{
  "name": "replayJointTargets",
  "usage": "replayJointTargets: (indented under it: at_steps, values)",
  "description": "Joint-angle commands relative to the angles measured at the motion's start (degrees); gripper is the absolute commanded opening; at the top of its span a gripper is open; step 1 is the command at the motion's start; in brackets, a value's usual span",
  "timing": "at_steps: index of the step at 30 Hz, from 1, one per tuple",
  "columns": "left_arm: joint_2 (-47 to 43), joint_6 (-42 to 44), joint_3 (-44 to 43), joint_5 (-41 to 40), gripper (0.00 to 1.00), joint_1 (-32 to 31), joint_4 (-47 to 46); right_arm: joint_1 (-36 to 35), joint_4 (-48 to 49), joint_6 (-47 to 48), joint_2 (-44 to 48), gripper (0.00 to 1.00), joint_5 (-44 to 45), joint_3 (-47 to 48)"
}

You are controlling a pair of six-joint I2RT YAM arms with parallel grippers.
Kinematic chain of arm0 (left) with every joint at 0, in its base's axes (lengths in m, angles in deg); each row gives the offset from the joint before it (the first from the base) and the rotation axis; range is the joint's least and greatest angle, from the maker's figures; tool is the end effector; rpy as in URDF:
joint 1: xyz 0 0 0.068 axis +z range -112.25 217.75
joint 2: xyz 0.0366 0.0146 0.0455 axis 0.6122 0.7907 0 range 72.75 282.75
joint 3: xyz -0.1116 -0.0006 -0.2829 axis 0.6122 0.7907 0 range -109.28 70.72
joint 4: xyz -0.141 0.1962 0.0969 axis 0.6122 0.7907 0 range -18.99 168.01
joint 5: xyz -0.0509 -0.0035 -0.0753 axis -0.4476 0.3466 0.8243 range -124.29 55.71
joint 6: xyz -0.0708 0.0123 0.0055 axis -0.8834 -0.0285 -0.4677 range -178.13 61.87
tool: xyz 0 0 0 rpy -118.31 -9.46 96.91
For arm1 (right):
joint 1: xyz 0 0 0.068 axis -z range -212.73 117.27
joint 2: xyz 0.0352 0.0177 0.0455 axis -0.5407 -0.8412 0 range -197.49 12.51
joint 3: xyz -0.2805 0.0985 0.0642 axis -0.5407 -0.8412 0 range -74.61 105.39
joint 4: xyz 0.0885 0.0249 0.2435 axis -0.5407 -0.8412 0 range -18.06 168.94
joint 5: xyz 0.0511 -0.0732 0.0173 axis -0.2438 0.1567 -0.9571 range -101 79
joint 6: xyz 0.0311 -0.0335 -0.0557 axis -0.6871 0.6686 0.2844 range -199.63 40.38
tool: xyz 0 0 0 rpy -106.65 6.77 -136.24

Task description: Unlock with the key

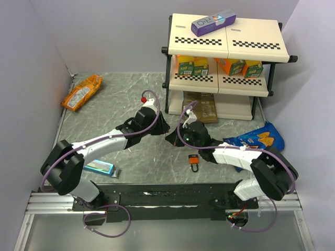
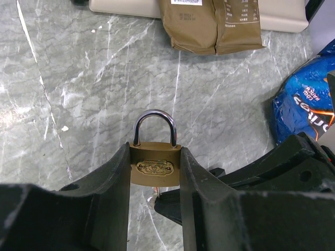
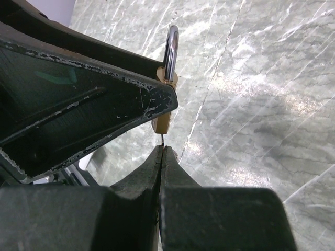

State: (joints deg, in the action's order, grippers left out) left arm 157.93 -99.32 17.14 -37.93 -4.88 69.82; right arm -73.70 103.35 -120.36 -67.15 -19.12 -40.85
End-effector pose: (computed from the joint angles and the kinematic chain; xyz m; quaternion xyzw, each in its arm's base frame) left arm 0.2596 -0.2338 0.2645 -0.0049 0.8675 -0.3112 0.3880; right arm 0.2236 0.2053 0.2230 -0.0415 0.8244 0.4115 0.3864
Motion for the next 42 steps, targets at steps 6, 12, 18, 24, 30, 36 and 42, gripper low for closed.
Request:
replayJointTargets:
  at_steps: [6,12,18,24,30,36,42]
  values:
    - [-1.69,-0.38,-1.61,2.50,0.01,-1.75,-1.62,2.12,8.47,-1.02,1.26,0.00,3.20,1.31]
    - [-1.43,-0.29,-1.79,3.02,0.01,-1.84,-1.62,2.30,9.43,-0.23,2.05,0.00,4.16,0.43]
    - [-1.43,0.14,-1.70,3.20,0.01,-2.19,-1.88,2.56,8.82,0.56,3.02,0.00,4.87,0.43]
    - [-1.60,1.02,-1.09,5.31,0.01,-2.72,-3.38,3.26,8.91,0.82,3.81,0.00,4.60,0.17]
    - [-1.08,1.20,-1.26,5.92,0.01,-3.16,-3.38,3.35,8.56,1.62,4.33,0.00,5.22,0.08]
    - [-1.08,2.25,-1.79,6.19,0.01,-3.16,-3.03,3.79,7.41,2.67,5.74,0.00,5.57,-0.10]
    - [-0.81,3.04,-2.58,5.49,0.01,-3.16,-2.06,3.79,6.62,3.03,7.15,0.00,6.10,-0.89]
